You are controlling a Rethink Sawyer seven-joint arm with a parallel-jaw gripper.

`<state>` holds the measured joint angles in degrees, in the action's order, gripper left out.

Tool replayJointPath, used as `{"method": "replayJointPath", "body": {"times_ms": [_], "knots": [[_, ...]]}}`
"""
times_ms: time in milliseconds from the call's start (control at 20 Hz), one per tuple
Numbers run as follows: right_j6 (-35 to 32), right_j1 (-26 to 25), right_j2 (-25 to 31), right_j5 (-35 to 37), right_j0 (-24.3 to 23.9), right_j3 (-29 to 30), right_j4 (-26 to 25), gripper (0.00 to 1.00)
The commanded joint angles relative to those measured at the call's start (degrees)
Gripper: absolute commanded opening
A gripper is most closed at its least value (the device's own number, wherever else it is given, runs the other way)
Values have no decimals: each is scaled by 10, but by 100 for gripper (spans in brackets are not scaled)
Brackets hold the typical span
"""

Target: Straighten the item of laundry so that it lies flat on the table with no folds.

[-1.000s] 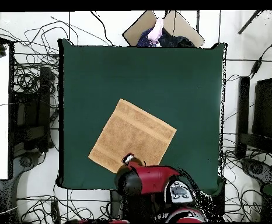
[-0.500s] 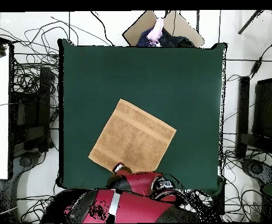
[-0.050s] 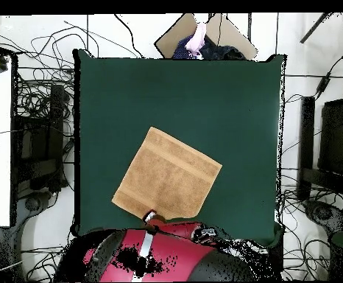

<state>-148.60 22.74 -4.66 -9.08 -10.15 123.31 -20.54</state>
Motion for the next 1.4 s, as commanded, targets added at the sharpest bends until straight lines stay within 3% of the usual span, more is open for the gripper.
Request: {"method": "replayJointPath", "body": {"times_ms": [50,300,750,1000,1050,1200,1400], "knots": [[-61,-16,-13,19,-7,-8,35,100],[-72,-38,-17,-37,1,-21,34,100],[-93,0,-5,-129,-3,-12,43,100],[-70,13,-19,-137,10,-23,43,100],[-65,14,-21,-138,13,-24,44,0],[-57,16,-27,-130,20,-28,43,0],[-44,32,-7,-59,3,-28,37,0]]}}
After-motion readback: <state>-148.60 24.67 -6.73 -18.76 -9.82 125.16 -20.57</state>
